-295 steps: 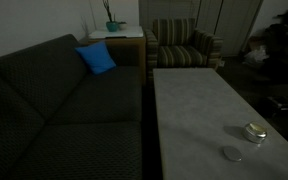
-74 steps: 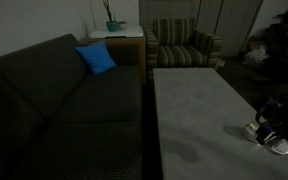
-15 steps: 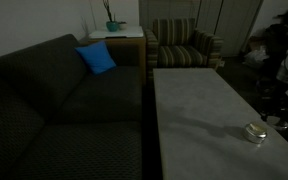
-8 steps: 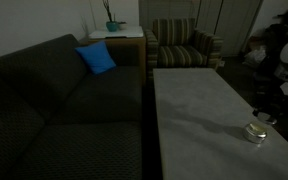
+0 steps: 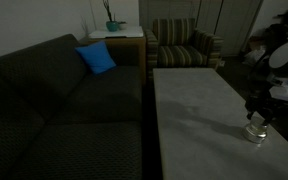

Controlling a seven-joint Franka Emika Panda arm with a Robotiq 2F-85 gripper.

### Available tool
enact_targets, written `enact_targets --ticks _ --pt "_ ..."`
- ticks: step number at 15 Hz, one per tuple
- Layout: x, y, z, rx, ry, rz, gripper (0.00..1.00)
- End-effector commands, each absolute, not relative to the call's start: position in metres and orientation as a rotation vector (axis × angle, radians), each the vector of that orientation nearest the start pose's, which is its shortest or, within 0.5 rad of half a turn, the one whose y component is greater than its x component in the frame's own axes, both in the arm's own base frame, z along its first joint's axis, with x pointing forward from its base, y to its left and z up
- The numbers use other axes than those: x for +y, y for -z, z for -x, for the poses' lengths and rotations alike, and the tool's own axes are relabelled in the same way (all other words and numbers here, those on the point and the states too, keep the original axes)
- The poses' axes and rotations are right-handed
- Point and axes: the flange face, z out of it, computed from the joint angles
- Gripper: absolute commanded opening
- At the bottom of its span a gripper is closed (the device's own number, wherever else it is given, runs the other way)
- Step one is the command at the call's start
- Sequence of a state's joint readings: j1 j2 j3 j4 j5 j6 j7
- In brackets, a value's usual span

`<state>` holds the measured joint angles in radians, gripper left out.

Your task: Put the silver lid on the silver object

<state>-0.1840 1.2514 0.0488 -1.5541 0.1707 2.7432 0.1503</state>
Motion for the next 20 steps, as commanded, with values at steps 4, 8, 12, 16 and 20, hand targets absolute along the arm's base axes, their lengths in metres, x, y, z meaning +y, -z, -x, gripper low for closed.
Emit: enact_targets --ticks 4,8,12,16,20 --pt "-0.097 0.119 -0.605 0.852 -0.144 2.919 0.43" --pt "-0.096 0.126 -0.606 0.885 -0.150 2.909 0.43" --pt "-0.094 0.128 -0.608 0.912 -0.162 2.905 0.43" --pt "-0.093 0.126 -0.610 0.940 -0.168 2.908 0.91" --pt "-0.093 0.126 -0.608 0.964 -0.165 2.908 1.00"
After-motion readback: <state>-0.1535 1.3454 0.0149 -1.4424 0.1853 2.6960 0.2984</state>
